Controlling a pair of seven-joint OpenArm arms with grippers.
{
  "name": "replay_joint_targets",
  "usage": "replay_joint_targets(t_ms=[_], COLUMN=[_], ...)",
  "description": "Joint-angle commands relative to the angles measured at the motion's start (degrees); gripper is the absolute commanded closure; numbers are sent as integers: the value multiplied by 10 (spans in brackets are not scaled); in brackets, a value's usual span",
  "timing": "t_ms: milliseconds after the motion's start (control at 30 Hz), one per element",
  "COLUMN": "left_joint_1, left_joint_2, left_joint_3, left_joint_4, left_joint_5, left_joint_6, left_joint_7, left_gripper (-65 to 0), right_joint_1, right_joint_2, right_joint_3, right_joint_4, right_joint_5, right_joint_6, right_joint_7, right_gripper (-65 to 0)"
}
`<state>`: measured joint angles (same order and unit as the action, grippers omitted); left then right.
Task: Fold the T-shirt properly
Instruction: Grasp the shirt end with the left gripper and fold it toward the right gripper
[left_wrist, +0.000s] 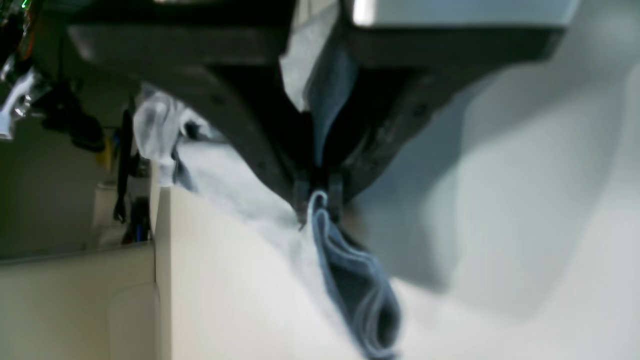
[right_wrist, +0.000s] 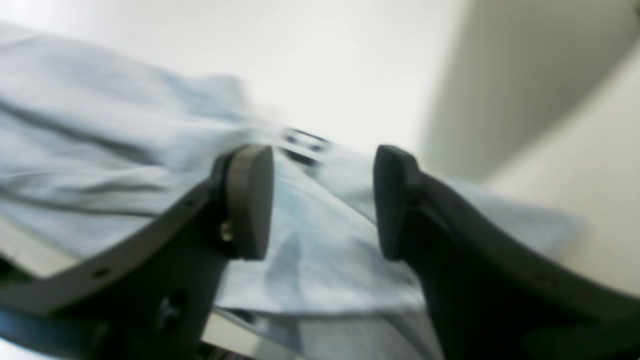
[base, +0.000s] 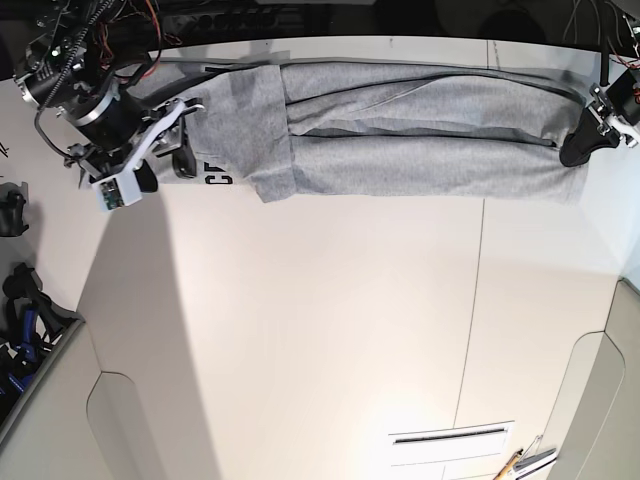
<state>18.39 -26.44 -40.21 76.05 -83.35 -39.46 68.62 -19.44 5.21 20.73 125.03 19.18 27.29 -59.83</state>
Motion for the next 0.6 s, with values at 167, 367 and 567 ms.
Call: replay_joint_targets(t_ms=[167, 367, 567], left_joint_1=[4, 16, 3], left_joint_2=[35, 66, 75], left_joint_3=[3, 94, 231], left_joint_4=[127, 229, 258], left_joint_5=[-16, -16, -16], left_joint_6=[-5, -5, -5], left_joint_7=[9, 5, -7], left_gripper=[0, 0, 0], right_joint_1=[-26, -42, -42], right_joint_2=[3, 5, 5], right_joint_3=[118, 214, 235], right_joint_4=[11, 10, -6], right_joint_5=[2, 36, 59], right_joint_6=[-5, -5, -5], right_joint_7=[10, 5, 5], right_gripper=[-317, -317, -316])
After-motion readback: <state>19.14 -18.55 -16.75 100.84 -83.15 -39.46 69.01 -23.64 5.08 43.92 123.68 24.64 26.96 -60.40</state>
